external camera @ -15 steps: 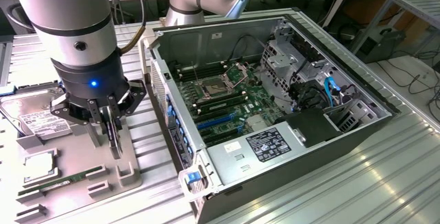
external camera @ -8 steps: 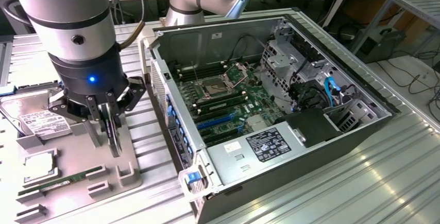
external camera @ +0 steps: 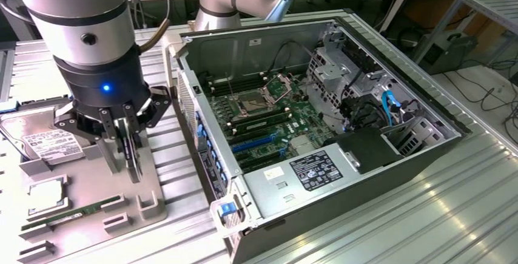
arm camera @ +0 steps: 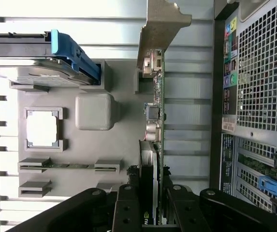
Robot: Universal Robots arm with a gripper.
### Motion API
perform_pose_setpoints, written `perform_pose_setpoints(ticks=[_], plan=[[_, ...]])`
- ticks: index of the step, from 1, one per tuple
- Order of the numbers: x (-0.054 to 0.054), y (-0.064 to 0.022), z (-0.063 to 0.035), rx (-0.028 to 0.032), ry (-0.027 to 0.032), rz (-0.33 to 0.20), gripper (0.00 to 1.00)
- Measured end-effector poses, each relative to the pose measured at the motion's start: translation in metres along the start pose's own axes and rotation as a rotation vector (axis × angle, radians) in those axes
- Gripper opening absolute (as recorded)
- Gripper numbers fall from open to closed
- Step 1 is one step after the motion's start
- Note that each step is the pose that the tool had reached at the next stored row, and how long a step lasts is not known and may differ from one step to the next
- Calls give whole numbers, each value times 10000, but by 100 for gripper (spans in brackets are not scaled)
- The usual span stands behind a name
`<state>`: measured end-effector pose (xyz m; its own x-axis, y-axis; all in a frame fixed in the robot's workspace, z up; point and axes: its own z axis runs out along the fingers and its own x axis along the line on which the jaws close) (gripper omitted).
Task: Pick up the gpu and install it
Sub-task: 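Pick up the gpu and move the gpu toward the slot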
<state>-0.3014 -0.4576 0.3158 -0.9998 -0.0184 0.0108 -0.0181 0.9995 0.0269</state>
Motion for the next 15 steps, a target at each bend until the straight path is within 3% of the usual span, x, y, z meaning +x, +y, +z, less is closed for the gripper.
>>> perform_pose_setpoints(ticks=[15], plan=[[2, 5, -178, 1, 1, 0, 27]])
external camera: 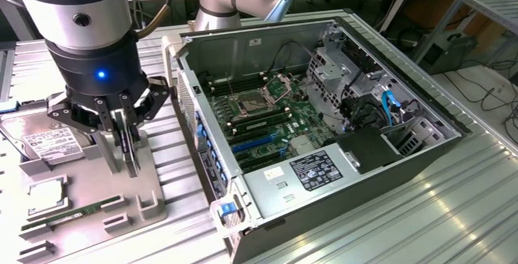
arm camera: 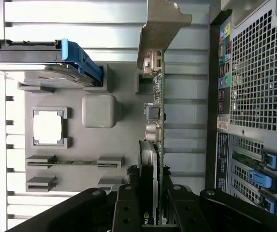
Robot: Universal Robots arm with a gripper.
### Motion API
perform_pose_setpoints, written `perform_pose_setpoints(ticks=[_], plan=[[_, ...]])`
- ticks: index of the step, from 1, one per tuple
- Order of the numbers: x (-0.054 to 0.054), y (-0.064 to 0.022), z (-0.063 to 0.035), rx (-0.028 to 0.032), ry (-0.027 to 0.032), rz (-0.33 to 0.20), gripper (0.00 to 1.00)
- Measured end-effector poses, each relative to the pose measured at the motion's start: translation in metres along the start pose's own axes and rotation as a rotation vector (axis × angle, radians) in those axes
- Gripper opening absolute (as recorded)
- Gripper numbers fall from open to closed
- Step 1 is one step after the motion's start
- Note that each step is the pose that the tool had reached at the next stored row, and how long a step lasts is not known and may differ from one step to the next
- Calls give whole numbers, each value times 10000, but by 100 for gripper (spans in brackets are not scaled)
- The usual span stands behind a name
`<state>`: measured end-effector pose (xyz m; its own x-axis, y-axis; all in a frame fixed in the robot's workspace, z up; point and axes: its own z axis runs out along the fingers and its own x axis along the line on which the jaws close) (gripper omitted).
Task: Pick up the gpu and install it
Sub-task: 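Pick up the gpu and move the gpu toward the slot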
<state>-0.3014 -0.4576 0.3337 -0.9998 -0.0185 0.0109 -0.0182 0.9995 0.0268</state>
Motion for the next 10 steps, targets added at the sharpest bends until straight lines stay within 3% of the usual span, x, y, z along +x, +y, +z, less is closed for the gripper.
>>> perform_pose_setpoints(ticks=[10], plan=[[1, 4, -130, -1, -1, 0, 27]])
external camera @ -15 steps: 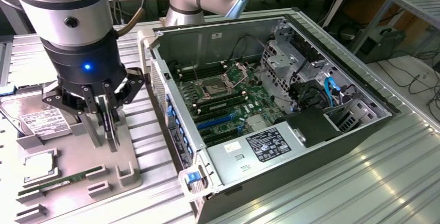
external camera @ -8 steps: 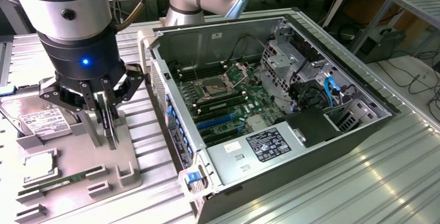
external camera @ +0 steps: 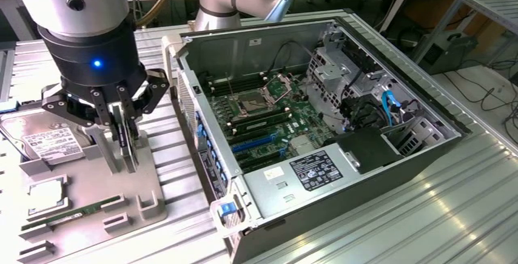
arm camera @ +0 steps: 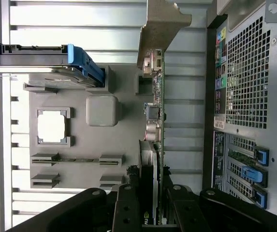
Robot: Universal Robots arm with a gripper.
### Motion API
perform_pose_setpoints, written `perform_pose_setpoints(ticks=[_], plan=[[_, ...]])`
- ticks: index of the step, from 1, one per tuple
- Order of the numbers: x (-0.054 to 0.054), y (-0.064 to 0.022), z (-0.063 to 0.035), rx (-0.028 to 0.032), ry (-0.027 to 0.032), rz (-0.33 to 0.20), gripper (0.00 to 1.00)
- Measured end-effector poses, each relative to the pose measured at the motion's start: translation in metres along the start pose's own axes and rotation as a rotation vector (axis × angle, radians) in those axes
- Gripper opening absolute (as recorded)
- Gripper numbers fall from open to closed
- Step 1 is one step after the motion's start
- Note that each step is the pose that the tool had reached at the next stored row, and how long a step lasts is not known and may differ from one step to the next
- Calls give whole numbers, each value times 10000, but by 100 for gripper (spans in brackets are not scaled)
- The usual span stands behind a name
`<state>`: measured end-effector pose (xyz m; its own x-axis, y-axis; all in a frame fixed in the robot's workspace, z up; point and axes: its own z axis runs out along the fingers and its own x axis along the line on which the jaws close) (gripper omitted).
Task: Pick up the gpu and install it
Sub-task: 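Pick up the gpu and move the gpu toward the slot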
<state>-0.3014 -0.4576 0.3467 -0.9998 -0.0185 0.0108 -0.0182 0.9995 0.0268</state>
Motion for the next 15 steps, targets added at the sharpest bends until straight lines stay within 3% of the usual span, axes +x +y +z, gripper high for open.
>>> perform_pose_setpoints(ticks=[15], plan=[[2, 5, -200, 0, 0, 0, 27]])
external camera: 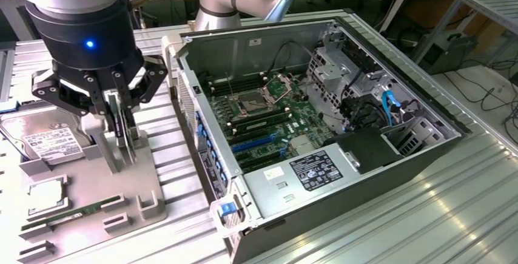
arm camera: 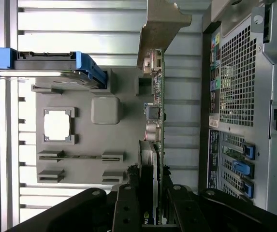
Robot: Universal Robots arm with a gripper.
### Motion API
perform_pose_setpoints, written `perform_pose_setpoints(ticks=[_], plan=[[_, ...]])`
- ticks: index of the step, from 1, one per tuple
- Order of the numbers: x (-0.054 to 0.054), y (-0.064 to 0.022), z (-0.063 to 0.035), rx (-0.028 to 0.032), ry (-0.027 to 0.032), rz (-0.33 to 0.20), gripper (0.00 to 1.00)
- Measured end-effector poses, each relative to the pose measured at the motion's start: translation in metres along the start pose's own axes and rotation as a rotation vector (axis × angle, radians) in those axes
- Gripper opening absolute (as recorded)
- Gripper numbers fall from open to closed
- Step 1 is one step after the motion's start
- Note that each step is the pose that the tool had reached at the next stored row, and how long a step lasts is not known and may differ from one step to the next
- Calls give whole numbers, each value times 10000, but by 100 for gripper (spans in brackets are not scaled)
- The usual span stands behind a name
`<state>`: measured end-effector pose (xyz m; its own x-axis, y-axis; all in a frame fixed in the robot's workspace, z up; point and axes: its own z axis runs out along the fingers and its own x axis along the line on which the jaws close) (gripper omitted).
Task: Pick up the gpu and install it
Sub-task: 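Pick up the gpu and move the gpu toward the slot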
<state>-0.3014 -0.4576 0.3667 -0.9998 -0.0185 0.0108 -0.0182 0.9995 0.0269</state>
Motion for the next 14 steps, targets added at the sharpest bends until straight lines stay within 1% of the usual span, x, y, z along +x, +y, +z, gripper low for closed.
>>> perform_pose_setpoints(ticks=[14], plan=[[3, 7, -250, -1, 1, 0, 27]])
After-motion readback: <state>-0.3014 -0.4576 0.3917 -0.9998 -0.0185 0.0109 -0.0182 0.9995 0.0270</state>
